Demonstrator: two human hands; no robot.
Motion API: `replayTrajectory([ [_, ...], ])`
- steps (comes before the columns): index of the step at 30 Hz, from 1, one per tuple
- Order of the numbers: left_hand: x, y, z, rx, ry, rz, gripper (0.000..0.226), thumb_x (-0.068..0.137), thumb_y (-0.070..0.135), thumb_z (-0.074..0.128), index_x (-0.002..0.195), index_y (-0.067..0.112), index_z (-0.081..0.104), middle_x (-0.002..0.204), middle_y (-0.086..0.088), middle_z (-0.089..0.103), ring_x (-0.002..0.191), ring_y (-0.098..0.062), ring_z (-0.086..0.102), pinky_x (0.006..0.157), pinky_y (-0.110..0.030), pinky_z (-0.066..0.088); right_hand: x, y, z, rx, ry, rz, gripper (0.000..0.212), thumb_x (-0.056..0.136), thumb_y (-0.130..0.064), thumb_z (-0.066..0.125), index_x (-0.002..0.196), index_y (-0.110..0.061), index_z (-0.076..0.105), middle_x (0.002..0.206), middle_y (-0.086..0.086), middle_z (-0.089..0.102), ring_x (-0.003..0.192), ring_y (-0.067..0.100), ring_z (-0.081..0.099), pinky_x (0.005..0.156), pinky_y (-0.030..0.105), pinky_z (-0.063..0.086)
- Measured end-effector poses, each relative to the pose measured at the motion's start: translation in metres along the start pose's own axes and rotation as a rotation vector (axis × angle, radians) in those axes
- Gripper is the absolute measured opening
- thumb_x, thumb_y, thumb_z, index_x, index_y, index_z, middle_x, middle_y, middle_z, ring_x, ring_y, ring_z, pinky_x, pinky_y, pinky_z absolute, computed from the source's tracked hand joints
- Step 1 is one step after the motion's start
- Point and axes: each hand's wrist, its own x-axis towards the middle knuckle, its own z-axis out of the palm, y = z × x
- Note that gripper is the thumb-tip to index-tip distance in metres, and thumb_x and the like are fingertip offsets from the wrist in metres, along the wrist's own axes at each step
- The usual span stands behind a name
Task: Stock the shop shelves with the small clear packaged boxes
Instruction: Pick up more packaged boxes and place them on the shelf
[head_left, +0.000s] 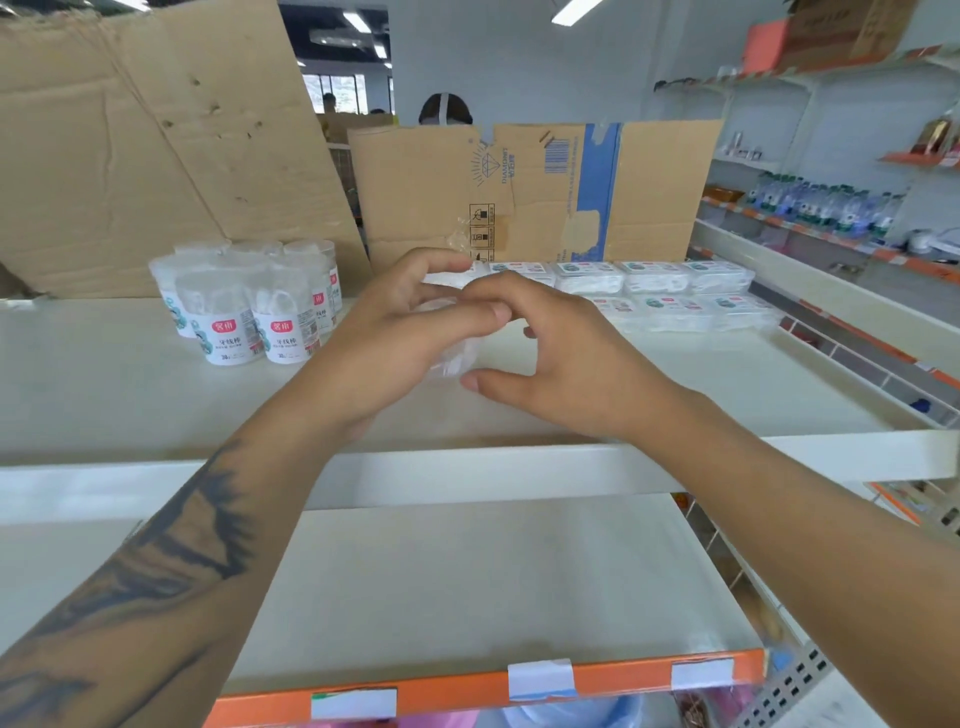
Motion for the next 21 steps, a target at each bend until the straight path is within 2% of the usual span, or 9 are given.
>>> replayTrajectory([
  [1, -0.001, 0.001, 0.002, -0.076, -0.007, -0.012, 0.055, 0.071, 0.038, 0.078, 0.124, 0.034, 0.064, 0.116, 0.002, 0.072, 0.111, -0.013, 0.070, 0.100, -0.041, 0.052, 0.000, 0.000, 0.000, 0.029, 0.028, -0.005, 0.053, 0.083, -0.027, 0.082, 0.129, -0.025, 0.056, 0.119, -0.019, 0.062, 0.113, 0.003, 0.056, 0.089, 0.005, 0.036],
  [4, -0.004, 0.004, 0.004, -0.280, -0.052, -0.055, 0.054, 0.075, 0.027, 0.075, 0.127, 0.023, 0.064, 0.122, -0.010, 0.072, 0.108, -0.022, 0.072, 0.087, -0.042, 0.054, -0.002, 0.000, -0.001, 0.111, 0.056, -0.004, 0.049, 0.083, -0.024, 0.084, 0.124, -0.025, 0.057, 0.118, -0.025, 0.061, 0.115, 0.003, 0.058, 0.089, 0.006, 0.038],
  [6, -0.007, 0.006, 0.003, -0.365, -0.074, -0.081, 0.051, 0.077, 0.026, 0.073, 0.126, 0.018, 0.065, 0.122, -0.010, 0.072, 0.110, -0.025, 0.072, 0.088, -0.044, 0.056, -0.002, 0.000, -0.005, 0.159, 0.032, 0.022, 0.050, 0.083, -0.026, 0.084, 0.123, -0.028, 0.055, 0.122, -0.026, 0.060, 0.118, 0.002, 0.058, 0.091, 0.014, 0.043],
  [9, -0.007, 0.005, -0.003, -0.328, -0.065, -0.061, 0.036, 0.080, 0.034, 0.071, 0.113, 0.020, 0.071, 0.124, -0.005, 0.071, 0.114, -0.021, 0.070, 0.099, -0.048, 0.056, -0.001, 0.003, -0.018, 0.231, -0.001, 0.049, 0.049, 0.083, -0.022, 0.085, 0.122, -0.025, 0.056, 0.123, -0.018, 0.062, 0.118, 0.007, 0.061, 0.095, 0.036, 0.053],
  [11, -0.007, 0.005, -0.008, -0.279, -0.033, -0.047, 0.029, 0.086, 0.037, 0.068, 0.110, 0.022, 0.073, 0.126, -0.005, 0.071, 0.113, -0.024, 0.070, 0.096, -0.046, 0.057, 0.001, 0.003, -0.028, 0.310, -0.011, 0.045, 0.047, 0.082, -0.019, 0.085, 0.120, -0.021, 0.058, 0.121, -0.009, 0.064, 0.111, 0.012, 0.066, 0.093, 0.046, 0.056],
  [14, -0.010, 0.009, -0.009, -0.236, 0.066, -0.047, 0.022, 0.098, 0.033, 0.063, 0.108, 0.018, 0.076, 0.115, -0.015, 0.075, 0.099, -0.035, 0.073, 0.089, -0.049, 0.060, 0.005, 0.003, -0.042, 0.520, 0.014, 0.028, 0.051, 0.078, -0.013, 0.083, 0.124, -0.018, 0.062, 0.123, 0.010, 0.062, 0.100, 0.015, 0.068, 0.089, 0.046, 0.060],
  [17, -0.014, 0.010, -0.008, -0.211, 0.083, -0.034, 0.029, 0.101, 0.033, 0.059, 0.106, 0.011, 0.076, 0.107, -0.027, 0.073, 0.088, -0.039, 0.071, 0.085, -0.047, 0.060, 0.011, 0.001, -0.049, 0.612, 0.051, 0.008, 0.052, 0.079, -0.012, 0.080, 0.127, -0.015, 0.061, 0.123, 0.016, 0.064, 0.102, 0.021, 0.064, 0.085, 0.040, 0.059],
  [20, -0.021, 0.007, -0.010, -0.202, 0.096, -0.028, 0.033, 0.103, 0.035, 0.056, 0.108, 0.008, 0.075, 0.103, -0.025, 0.074, 0.086, -0.037, 0.072, 0.082, -0.045, 0.062, 0.019, 0.000, -0.046, 0.701, 0.063, 0.029, 0.046, 0.081, -0.016, 0.080, 0.123, -0.019, 0.062, 0.121, 0.020, 0.066, 0.095, 0.031, 0.066, 0.086, 0.052, 0.060],
  [21, -0.024, 0.005, -0.010, -0.196, 0.124, -0.030, 0.033, 0.104, 0.035, 0.055, 0.107, 0.008, 0.075, 0.101, -0.024, 0.074, 0.085, -0.037, 0.073, 0.082, -0.045, 0.062, 0.022, -0.003, -0.043, 0.702, 0.063, 0.032, 0.043, 0.082, -0.018, 0.080, 0.121, -0.019, 0.063, 0.121, 0.019, 0.067, 0.094, 0.033, 0.067, 0.085, 0.052, 0.060],
])
